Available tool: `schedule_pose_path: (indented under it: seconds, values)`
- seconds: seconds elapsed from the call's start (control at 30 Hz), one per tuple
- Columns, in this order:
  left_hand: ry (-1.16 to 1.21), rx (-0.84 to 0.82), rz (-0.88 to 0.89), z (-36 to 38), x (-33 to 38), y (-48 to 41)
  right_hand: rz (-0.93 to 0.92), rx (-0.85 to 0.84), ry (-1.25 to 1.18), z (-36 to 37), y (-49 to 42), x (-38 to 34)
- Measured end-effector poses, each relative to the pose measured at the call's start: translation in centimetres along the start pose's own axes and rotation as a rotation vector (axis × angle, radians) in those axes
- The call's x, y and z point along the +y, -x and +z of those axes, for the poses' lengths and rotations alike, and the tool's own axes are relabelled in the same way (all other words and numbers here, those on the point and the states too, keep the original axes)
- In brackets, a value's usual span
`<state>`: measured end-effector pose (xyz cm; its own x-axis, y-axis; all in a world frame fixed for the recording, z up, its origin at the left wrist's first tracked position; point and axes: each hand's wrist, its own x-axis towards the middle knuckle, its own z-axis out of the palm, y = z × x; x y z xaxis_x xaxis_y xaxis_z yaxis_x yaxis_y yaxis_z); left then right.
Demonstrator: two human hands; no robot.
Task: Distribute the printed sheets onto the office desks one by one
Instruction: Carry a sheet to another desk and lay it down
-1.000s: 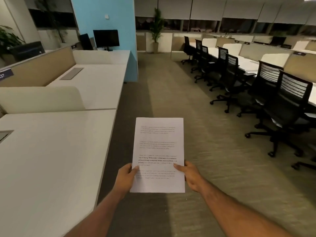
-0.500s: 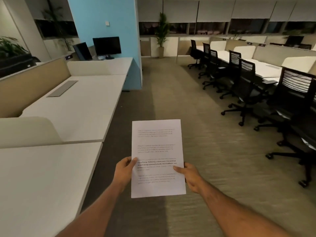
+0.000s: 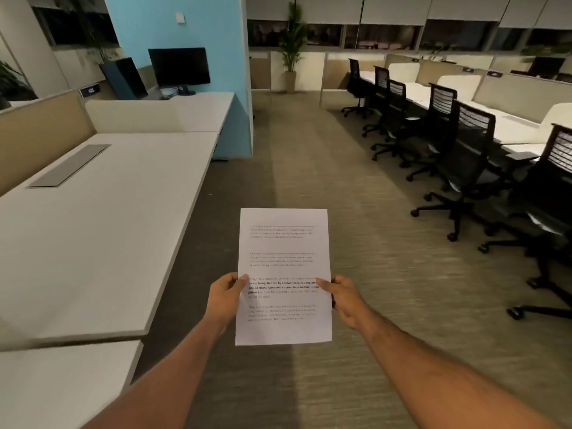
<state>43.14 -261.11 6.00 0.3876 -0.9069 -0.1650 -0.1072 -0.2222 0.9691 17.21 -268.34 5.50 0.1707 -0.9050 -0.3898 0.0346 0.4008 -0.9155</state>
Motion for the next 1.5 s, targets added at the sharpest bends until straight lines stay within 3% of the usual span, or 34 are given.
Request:
schedule_pose_path:
  seconds: [0.33, 0.63, 1.03, 1.5]
  values:
    - [-0.046, -0.014, 0.021, 0.4, 6.1, -22.7, -0.011, 0.018, -0.008, 4.2, -19.6, -9.6]
    - [-0.076, 0.063, 0.012, 3.3, 8.8, -43.4, -0.039, -0.050, -0.002, 6.1, -41.3, -16.7]
    - [-0.040, 0.182, 0.030, 7.4, 17.4, -68.0, -0.068, -0.112, 0.041, 8.5, -66.9, -31.4]
    - [-0.020, 0.211, 0.030, 7.6, 22.3, -100.9, -0.101, -0.136, 0.127, 16.3, -97.7, -44.6]
